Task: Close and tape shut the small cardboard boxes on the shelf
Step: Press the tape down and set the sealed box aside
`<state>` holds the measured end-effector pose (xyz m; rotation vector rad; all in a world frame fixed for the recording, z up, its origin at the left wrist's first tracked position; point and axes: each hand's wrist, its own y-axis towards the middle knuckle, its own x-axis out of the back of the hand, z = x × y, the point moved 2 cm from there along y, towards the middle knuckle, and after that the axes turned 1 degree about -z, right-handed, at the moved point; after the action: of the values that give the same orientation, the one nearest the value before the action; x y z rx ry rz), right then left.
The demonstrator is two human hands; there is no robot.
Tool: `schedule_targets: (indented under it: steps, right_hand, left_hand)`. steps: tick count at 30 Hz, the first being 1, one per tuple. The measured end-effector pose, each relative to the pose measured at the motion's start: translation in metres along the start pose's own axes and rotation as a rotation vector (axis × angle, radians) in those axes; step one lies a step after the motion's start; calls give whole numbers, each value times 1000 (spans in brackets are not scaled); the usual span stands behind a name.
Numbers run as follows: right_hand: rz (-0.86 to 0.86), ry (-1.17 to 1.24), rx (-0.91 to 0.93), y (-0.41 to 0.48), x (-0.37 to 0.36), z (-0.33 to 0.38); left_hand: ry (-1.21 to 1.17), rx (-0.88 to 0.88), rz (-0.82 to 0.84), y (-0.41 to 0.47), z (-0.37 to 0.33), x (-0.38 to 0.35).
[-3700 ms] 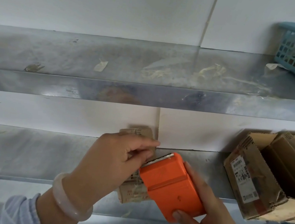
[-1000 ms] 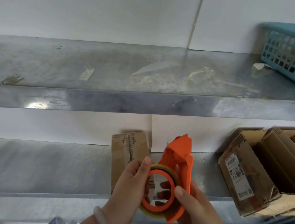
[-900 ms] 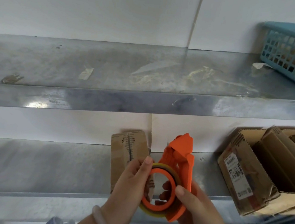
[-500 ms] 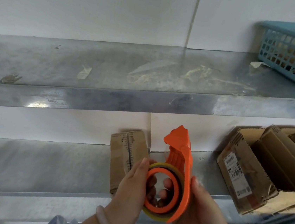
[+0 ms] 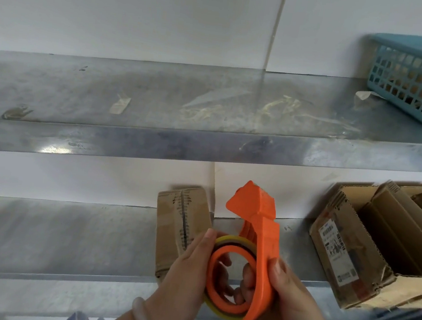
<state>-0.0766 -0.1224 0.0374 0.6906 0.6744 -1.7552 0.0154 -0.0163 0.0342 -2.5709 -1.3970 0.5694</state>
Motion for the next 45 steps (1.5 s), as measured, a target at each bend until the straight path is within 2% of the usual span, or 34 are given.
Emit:
schedule_targets:
  steps: [4,7,9,11,13,15,17,20,23,25,27,29,32,34,36,39,41,45]
  right_hand:
    - [67,-85,25,0,4,8]
    - [194,-294,24,-2,2,19]
    - [197,-484,7,-6,2,28]
    - [240,-618,4,-9,-1,36]
    - [270,-683,1,-10,-7,40]
    - [249,-727,33,-12,-9,41]
    - [221,-775,66,-15,-8,40]
    - [195,-840,65,-22,-9,42]
    - [154,-1068,134,-28,-7,47]
    - [88,-1339,202,-31,-4,50]
    - [51,-1639,429,-30,-2,52]
    - [55,-1827,707,-27,-1,52]
    - [122,-1849,957,-23,3,48]
    - [158,-1833,1055,-23,4,48]
    - [183,-1820,1088,-24,5,48]
    - [191,-1806,1081,-24,6,45]
    - [188,-1811,1033,-22,7,43]
    - [166,-1796,901,-17,9,40]
  left_hand:
    - [68,-25,91,2,-12,6]
    - [114,-35,161,5,-25,11]
    - [150,-14,249,6,-37,12]
    - [291,-48,353,4,-50,10]
    - [404,-94,377,3,-57,9]
    - [362,-126,363,0,-59,9]
    - [241,-154,419,-6,-61,7]
    - [73,-98,425,-11,-64,11]
    - [37,-150,509,-8,-70,22]
    - [105,-237,583,-9,-76,27]
    - [186,-267,569,-9,-82,30]
    - [266,-344,570,-12,-89,29]
    - [505,-633,499,-21,-97,25]
    - [652,-866,463,-27,-101,23]
    - [743,-1052,425,-32,-101,23]
    - [810,-1174,324,-38,-100,25]
    - [828,-1202,272,-39,-97,25]
    - [825,-1117,191,-34,-88,25]
